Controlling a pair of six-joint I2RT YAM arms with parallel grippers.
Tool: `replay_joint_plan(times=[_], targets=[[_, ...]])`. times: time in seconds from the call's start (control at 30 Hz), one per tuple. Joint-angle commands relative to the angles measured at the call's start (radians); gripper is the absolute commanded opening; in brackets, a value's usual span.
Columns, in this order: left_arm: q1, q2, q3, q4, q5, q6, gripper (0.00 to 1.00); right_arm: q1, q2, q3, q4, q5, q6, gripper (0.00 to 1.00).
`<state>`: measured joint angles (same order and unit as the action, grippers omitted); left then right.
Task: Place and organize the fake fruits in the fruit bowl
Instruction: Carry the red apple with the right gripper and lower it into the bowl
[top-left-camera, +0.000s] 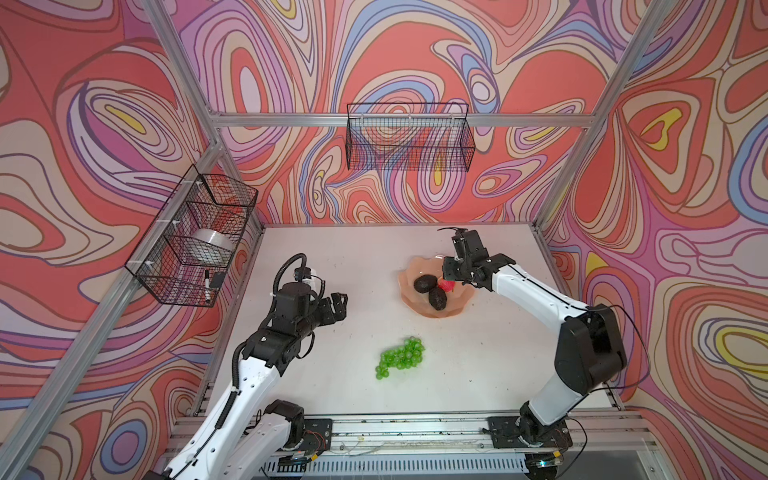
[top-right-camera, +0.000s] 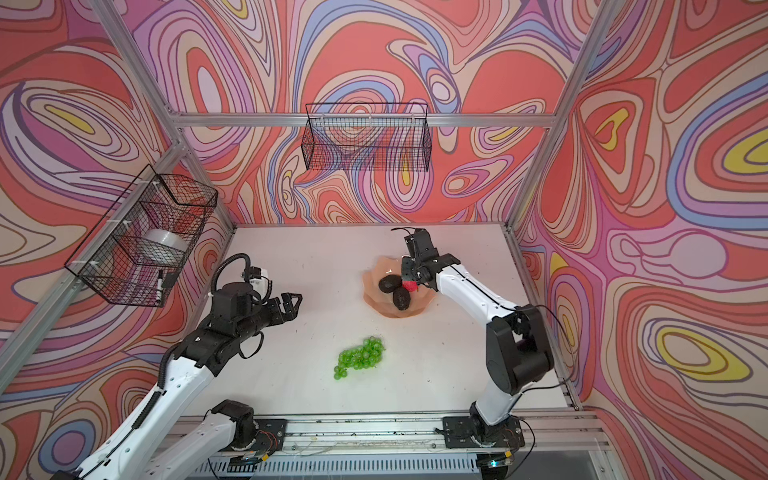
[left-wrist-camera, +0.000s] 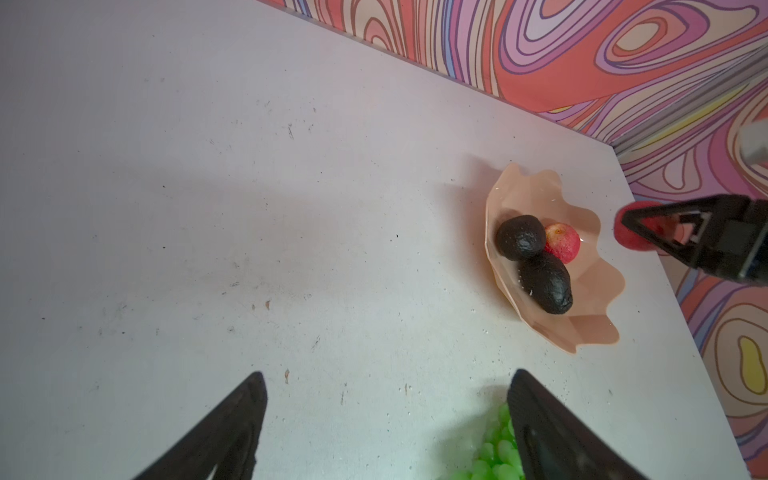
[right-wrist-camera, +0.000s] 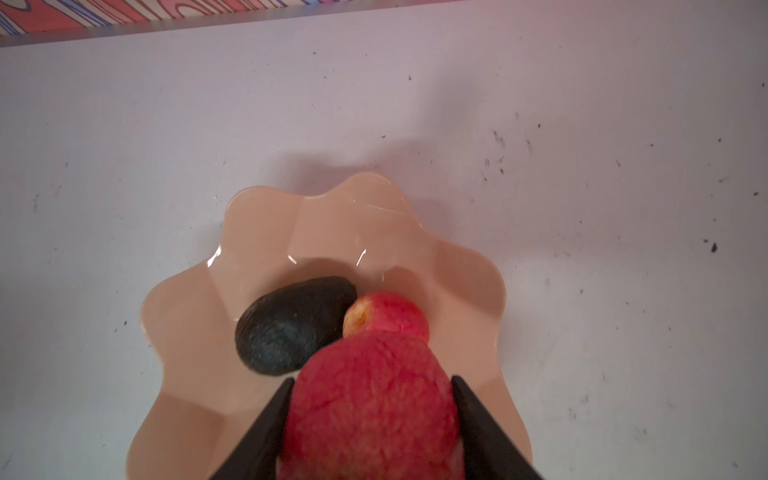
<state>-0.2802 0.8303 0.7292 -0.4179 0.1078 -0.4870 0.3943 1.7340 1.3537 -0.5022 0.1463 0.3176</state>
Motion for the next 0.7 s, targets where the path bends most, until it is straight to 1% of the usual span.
replay_joint_plan(times=[0.0, 0.23, 0.33, 0.53, 0.67], targets=[[0.006, -0.044, -0.011, -0.064, 0.067, 0.011, 0.91, -0.005, 0.088, 0.087, 0.042, -0.019, -0.08, 0.47], [0.004, -0.083, -0.014, -0.101, 0.157, -0.007, 0.9, -0.006, 0.26, 0.215, 0.036, -0.041, -0.095, 0.46], [0.004, -0.093, -0.016, -0.112, 0.164, -0.008, 0.9, -0.006, 0.305, 0.237, 0.038, -0.038, -0.094, 0.46], [0.004, -0.09, -0.004, -0.117, 0.17, -0.016, 0.87, -0.006, 0.334, 0.223, 0.053, -0.043, -0.083, 0.47], [-0.001, -0.048, 0.003, -0.109, 0.207, -0.03, 0.85, -0.006, 0.336, 0.201, 0.066, -0.046, -0.072, 0.49]])
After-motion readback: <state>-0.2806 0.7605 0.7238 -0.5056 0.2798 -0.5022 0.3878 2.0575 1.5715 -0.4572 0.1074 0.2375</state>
